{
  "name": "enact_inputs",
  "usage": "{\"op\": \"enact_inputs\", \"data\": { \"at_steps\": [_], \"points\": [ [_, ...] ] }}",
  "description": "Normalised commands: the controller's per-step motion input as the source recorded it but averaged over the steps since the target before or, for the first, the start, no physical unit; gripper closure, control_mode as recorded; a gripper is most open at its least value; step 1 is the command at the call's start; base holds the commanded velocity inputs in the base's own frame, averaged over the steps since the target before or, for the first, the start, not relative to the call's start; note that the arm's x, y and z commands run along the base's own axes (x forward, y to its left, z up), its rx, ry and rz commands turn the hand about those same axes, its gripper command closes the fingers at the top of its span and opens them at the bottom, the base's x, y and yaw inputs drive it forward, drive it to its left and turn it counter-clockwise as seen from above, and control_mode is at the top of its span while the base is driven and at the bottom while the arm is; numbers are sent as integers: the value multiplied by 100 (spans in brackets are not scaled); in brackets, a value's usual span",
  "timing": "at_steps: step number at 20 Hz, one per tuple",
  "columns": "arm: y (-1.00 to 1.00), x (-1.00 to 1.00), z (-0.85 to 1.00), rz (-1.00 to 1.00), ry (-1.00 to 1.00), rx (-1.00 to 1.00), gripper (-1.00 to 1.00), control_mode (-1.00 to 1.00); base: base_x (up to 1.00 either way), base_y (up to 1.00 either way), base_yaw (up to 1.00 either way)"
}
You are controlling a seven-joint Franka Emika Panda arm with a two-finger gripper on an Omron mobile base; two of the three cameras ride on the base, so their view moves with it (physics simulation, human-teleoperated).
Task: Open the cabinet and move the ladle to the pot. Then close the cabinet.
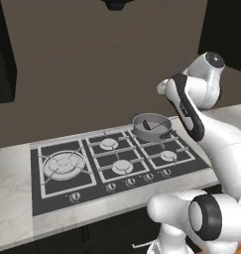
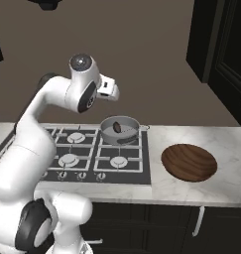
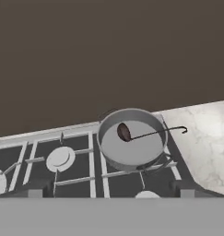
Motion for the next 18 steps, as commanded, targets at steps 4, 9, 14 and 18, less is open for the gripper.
{"op": "enact_inputs", "data": {
  "at_steps": [4, 9, 14, 18],
  "points": [
    [5, -89, 51, -6, -29, 0, -100, -100, 0, 0, 0],
    [16, -60, 55, -7, -24, 0, -100, -100, 0, 0, 0],
    [19, -36, 42, -7, -19, 0, -100, -100, 0, 0, 0],
    [3, -39, 20, -7, -10, 0, -100, -100, 0, 0, 0]
  ]
}}
